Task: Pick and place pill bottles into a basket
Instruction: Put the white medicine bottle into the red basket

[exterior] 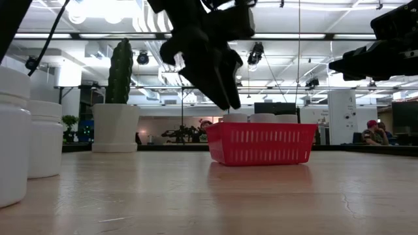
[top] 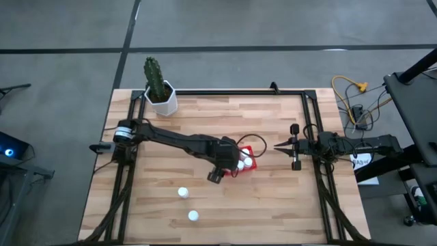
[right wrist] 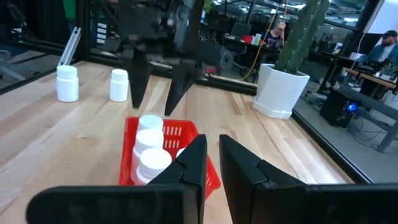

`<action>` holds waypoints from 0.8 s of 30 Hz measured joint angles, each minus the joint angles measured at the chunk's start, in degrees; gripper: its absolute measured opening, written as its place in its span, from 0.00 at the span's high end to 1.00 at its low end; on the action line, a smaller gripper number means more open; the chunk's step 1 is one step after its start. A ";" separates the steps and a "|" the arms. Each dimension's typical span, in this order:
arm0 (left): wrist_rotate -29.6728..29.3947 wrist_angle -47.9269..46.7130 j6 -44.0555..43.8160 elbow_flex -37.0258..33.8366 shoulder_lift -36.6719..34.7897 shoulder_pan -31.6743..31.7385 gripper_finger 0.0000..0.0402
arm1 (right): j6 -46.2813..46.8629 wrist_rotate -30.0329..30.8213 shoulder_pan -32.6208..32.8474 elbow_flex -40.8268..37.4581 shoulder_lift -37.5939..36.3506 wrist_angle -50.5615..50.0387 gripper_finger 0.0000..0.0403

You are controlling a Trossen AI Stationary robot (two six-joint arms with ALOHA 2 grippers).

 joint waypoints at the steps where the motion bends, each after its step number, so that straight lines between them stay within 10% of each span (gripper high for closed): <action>1: 0.01 -0.56 -0.01 0.00 -0.67 -0.02 0.40 | 0.00 0.00 0.00 0.00 0.00 0.00 0.92; 24: 0.97 -17.78 -10.80 -1.53 -7.91 -13.10 0.40 | 0.00 -0.02 -0.02 0.04 0.66 0.00 0.92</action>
